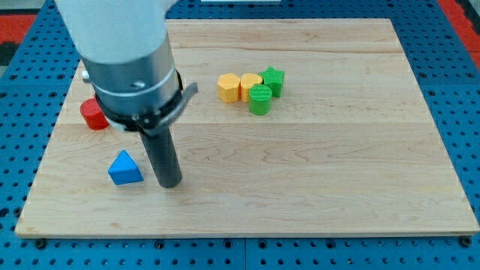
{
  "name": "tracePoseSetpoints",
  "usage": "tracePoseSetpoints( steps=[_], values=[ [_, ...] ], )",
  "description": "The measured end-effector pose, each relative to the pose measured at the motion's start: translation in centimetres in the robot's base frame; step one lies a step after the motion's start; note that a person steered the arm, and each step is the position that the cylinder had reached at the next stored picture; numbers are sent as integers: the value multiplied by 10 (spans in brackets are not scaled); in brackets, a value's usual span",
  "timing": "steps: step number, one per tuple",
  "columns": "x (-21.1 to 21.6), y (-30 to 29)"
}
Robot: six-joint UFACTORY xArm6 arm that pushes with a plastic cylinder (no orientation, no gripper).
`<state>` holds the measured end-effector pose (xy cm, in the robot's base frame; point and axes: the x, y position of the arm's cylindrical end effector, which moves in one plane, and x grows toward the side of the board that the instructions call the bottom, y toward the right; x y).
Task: Slide the blue triangle to the bottom left of the blue cube
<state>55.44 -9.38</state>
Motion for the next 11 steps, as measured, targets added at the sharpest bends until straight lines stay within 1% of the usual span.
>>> tracePoseSetpoints(
  steps=[1,2,3,4,5,6,7,8,9,11],
  values=[
    [-15,-87],
    [-59,-106],
    [-56,-120],
    [-56,-197],
    [-68,-193],
    [-48,-169],
    [-52,-160],
    [-71,-145],
    [-81,-131],
    [-81,-131]
  ],
)
